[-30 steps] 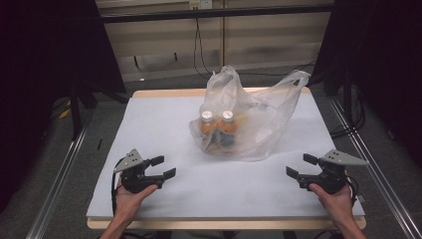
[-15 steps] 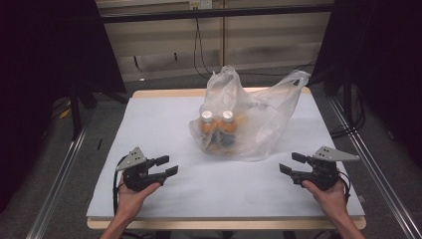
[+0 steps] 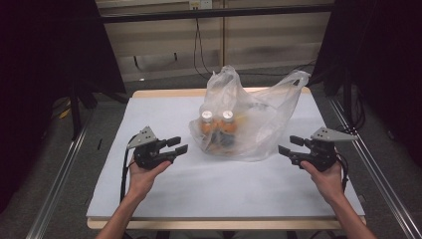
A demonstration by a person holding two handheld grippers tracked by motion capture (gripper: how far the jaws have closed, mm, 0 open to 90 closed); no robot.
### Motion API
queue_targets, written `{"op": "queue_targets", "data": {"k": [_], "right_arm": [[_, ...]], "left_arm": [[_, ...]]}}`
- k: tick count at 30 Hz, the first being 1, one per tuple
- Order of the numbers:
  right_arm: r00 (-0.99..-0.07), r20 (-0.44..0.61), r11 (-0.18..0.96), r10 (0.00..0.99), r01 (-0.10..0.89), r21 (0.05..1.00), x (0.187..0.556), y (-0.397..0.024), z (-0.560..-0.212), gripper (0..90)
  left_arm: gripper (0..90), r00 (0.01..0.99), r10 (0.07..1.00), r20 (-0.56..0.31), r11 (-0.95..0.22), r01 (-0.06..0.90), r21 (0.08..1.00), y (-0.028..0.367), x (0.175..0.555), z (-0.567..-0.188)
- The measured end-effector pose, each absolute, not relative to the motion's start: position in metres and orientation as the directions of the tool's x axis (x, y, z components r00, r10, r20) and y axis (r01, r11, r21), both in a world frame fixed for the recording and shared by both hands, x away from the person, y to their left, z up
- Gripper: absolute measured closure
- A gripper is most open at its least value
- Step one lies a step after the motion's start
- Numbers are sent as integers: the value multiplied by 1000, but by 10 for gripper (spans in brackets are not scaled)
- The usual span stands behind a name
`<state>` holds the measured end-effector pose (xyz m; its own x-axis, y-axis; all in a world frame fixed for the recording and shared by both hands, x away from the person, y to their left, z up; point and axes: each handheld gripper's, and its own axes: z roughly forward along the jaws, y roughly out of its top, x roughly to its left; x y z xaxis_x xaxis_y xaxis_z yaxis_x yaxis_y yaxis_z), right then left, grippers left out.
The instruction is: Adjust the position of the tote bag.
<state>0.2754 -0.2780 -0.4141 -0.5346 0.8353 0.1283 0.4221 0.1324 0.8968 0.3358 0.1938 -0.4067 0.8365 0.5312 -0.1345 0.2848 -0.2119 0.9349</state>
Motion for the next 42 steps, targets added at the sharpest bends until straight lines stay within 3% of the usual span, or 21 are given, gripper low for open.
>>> {"op": "queue_targets", "data": {"k": [11, 13, 25, 42], "right_arm": [[-516, 133, 106, 846, 407, 907, 301, -285, -396, 419], [-522, 115, 133, 845, 414, 900, 308, -284, -394, 394], [-488, 101, 122, 867, 404, 907, 336, -288, -371, 321], [-427, 90, 106, 900, 414, 904, 373, -310, -347, 327]], "left_arm": [[564, 855, 502, -127, -194, 254, 948, 171, 362, -378], [514, 857, 501, -120, -217, 258, 942, 162, 373, -373], [517, 877, 461, -137, -224, 264, 938, 125, 406, -356], [519, 903, 404, -145, -284, 275, 918, 68, 457, -331]]}}
